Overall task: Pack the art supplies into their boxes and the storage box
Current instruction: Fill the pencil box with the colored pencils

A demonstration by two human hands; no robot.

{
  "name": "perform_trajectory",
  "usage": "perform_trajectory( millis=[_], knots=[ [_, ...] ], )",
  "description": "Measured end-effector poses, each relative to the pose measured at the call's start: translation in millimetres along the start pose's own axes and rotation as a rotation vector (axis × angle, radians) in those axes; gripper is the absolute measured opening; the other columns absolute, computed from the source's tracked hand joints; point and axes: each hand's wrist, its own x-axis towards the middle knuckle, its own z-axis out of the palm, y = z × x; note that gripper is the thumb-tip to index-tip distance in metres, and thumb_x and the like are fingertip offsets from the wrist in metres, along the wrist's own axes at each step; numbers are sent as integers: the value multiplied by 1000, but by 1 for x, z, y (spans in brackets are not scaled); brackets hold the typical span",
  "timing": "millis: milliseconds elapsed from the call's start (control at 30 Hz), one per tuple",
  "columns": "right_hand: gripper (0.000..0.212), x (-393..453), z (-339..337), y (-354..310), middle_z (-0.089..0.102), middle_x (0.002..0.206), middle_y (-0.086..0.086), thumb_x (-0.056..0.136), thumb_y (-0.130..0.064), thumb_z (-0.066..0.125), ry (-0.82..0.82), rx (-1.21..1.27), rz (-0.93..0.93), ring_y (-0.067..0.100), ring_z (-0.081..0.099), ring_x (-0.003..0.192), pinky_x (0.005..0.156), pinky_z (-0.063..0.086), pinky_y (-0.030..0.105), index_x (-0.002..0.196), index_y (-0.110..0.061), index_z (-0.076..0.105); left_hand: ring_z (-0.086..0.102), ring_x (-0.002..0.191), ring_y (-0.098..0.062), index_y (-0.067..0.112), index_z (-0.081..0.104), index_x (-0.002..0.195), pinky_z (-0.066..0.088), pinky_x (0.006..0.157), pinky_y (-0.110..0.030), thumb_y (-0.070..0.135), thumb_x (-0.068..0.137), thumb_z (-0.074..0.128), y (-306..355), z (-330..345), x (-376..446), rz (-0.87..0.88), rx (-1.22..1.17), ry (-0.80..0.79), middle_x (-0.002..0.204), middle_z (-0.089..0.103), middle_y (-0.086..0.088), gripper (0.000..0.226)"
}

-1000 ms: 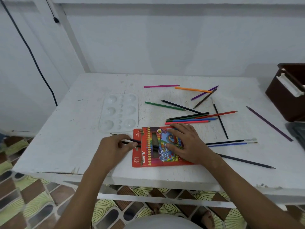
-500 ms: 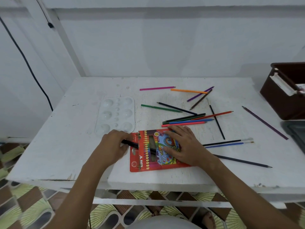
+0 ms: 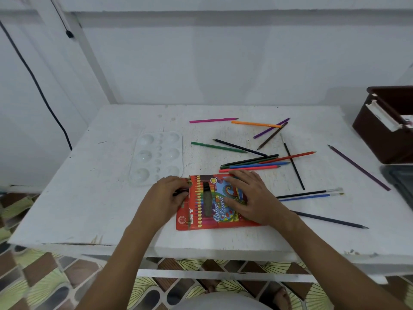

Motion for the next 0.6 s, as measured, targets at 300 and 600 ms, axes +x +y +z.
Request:
perform_trajectory(
  millis=[300,600],
  knots=[
    [78,0,1,1,32,151,-4,81,-74,33,7,-12,-5,11,19,141,118,10,31,140,-25,42,62,79,-16,11,73,97,48,70,-28,22,87,66,-11,-11,3,-107,111,-62,91,68,-4,16],
    [78,-1,1,2,32,151,-3,81,-75,31,13,-3,-8,12,19,142,118,11,32,140,-24,42,58,85,-9,14,69,109,47,77,-21,17,83,71,-2,-1,12,-92,8,29,100,62,2,26]
  ],
)
